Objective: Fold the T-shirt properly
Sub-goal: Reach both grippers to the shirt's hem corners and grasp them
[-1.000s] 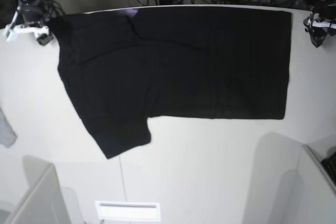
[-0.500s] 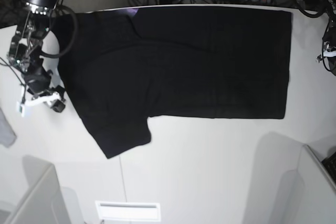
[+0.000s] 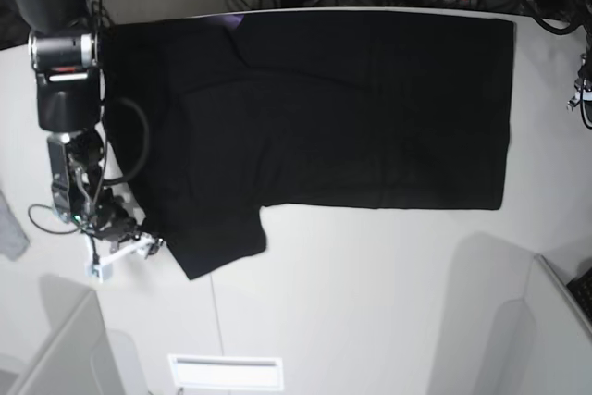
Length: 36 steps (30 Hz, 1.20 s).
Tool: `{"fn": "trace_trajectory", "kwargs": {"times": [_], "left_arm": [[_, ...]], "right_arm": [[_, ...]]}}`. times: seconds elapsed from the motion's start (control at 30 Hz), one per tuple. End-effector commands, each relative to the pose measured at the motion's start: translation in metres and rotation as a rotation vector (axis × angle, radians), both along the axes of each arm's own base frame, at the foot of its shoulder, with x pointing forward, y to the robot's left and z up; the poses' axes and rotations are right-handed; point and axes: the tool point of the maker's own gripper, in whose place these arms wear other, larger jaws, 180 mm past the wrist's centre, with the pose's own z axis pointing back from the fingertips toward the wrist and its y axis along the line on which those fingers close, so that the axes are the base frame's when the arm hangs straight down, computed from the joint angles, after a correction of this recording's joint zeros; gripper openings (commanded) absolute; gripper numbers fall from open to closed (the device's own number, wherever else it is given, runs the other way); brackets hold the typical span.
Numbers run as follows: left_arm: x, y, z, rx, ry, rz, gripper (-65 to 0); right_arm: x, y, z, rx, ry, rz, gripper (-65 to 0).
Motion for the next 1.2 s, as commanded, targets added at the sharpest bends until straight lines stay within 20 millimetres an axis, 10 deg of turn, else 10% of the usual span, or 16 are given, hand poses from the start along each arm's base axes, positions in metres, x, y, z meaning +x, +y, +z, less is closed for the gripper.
{"fn": "trace_trajectory", "kwargs": {"times": [0.0,0.37,0.73,1.0,1.17], "left_arm": [[0.004,0.008,0.014,0.038,-0.03,-0.004,-55.9],[0.002,0.015,0.005,0.02,-0.008,0.01,-19.6],[0.014,0.017,0.001,-0.008,-0.035,0.024,-16.9],[0.06,-0.002,-0.013,0.099,0.073,-0.086,-16.8],[0.094,-0.015,-0.007,0.109,0.035,-0.107,-16.6]], "right_arm": [[0.022,-0.003,0.02,-0.019,-0.059,0.003,-25.4],[0.028,0.018,-0.005,-0.065,-0.015,0.09,-23.3],[0.0,0.039,-0.039,-0.036,0.051,0.115,-24.5],[-0.003,0.036,-0.041,-0.039,0.057,0.112,-64.5],[-0.003,0.036,-0.041,-0.039,0.057,0.112,-65.0]]}}
